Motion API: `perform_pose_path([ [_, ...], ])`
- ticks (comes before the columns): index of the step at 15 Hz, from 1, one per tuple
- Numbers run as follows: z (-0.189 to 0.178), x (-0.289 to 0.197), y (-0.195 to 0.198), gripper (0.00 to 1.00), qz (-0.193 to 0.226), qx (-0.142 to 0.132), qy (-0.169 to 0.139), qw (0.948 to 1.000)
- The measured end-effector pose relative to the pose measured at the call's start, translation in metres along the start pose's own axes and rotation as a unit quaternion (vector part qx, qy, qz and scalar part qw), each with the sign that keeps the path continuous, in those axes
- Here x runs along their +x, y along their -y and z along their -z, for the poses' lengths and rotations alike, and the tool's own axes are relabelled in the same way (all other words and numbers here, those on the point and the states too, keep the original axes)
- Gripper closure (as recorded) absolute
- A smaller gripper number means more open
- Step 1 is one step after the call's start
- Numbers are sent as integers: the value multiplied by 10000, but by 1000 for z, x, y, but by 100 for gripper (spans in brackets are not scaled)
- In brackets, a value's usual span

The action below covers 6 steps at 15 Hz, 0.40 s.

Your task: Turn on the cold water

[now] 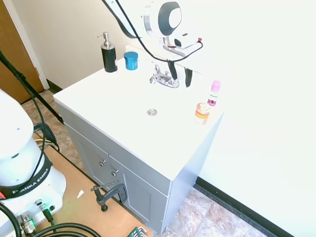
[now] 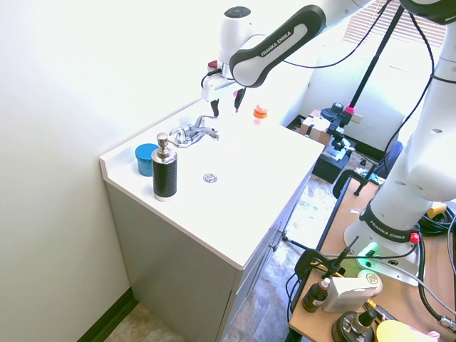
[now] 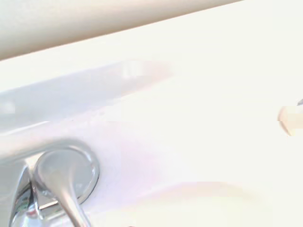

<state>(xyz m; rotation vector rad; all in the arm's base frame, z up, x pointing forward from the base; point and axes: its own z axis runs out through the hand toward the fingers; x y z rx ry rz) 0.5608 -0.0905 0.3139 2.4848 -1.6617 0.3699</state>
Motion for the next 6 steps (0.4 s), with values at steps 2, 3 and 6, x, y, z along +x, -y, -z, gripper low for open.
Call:
perform_pose_path([
  [2,3,-9,-6,0,20,4,61,10000],
  [3,7,-14,-11,0,10,27,104,9999],
  [6,38,-35,-35,0,62,262,351,9990],
])
